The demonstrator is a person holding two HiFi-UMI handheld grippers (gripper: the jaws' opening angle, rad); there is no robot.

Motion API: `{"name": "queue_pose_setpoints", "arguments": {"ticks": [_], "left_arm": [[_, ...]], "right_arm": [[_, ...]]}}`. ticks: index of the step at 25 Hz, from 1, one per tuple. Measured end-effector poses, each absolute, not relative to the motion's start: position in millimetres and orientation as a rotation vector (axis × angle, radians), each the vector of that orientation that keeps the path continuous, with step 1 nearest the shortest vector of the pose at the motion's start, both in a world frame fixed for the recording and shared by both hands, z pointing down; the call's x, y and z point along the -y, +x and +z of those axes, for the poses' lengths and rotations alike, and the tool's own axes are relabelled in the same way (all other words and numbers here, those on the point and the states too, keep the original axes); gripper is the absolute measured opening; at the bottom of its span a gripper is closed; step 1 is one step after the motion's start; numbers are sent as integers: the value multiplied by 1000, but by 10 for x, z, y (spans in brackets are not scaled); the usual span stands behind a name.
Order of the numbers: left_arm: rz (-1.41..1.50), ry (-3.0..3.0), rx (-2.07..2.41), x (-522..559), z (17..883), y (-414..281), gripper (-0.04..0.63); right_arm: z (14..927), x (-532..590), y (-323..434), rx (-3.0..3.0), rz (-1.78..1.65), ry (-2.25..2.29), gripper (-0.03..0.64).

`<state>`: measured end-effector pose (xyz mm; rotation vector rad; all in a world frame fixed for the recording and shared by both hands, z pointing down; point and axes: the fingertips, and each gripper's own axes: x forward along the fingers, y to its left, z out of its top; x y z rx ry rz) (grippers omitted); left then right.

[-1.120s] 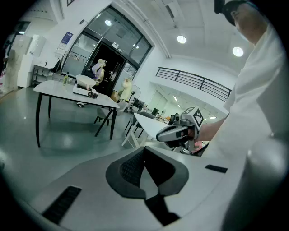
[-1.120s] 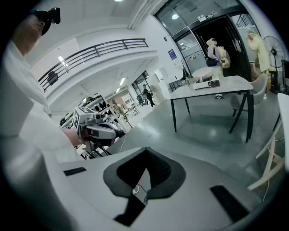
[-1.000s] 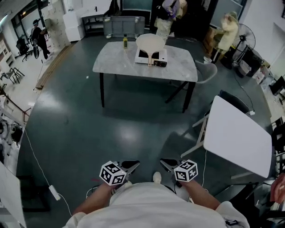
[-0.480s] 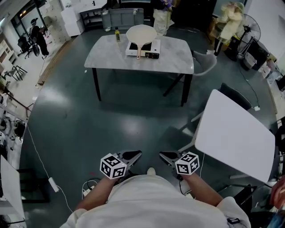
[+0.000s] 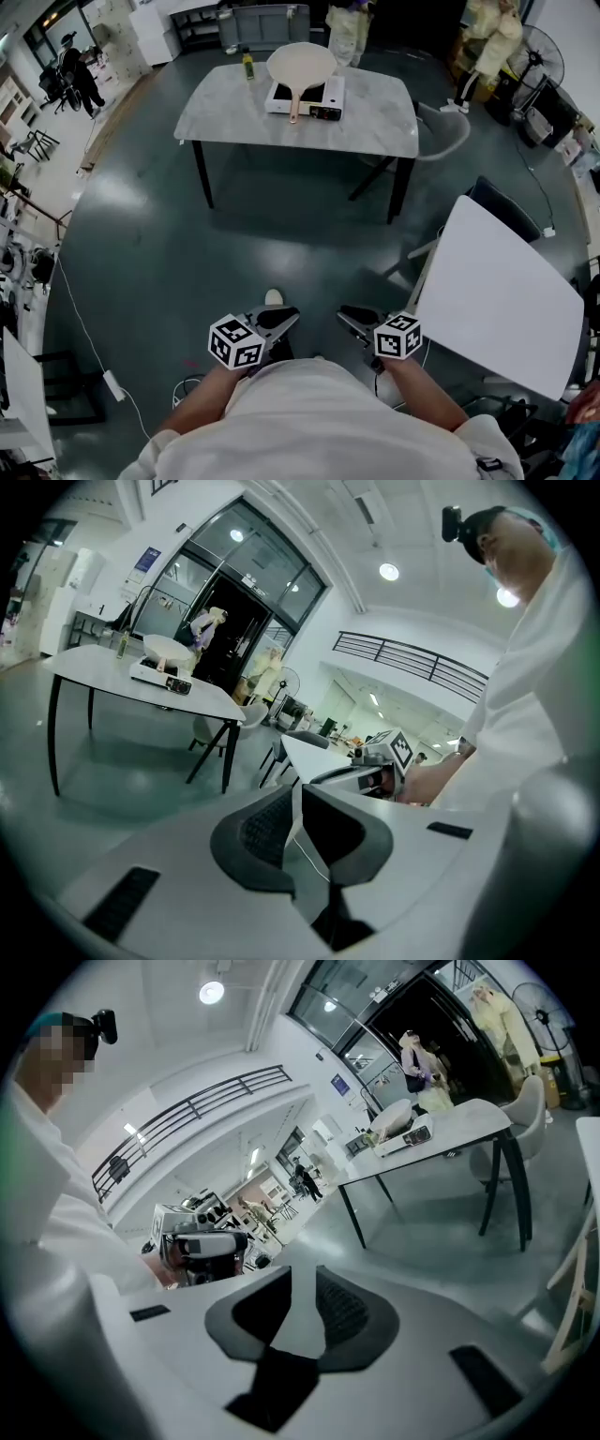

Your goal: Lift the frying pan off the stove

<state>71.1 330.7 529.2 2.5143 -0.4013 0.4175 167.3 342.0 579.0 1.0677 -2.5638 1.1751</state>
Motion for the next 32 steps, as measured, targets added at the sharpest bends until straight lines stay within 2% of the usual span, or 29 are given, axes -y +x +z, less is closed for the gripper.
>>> {"name": "queue_pose_setpoints", "arguments": {"ticks": [5,9,19,26,32], "left_arm": [[396,2522,346,-2454,5307,736,25],[383,2571,265,-1698,5092,722,59],[340,2544,264,-177,5050,260,91],[313,2461,334,602,5225,340,132],[274,2376,405,1490,5317,616,179]], "right_arm": [[5769,-2684,1697,2504,1175,1146,97],[5606,-1908,1645,2478,1171,1214,101],[5448,-320,1323,2467,1275,1270,121],[5553,736,1670,2474,1351,1265,140],[5623,1987,2078,2530,1484,1220,186]]}}
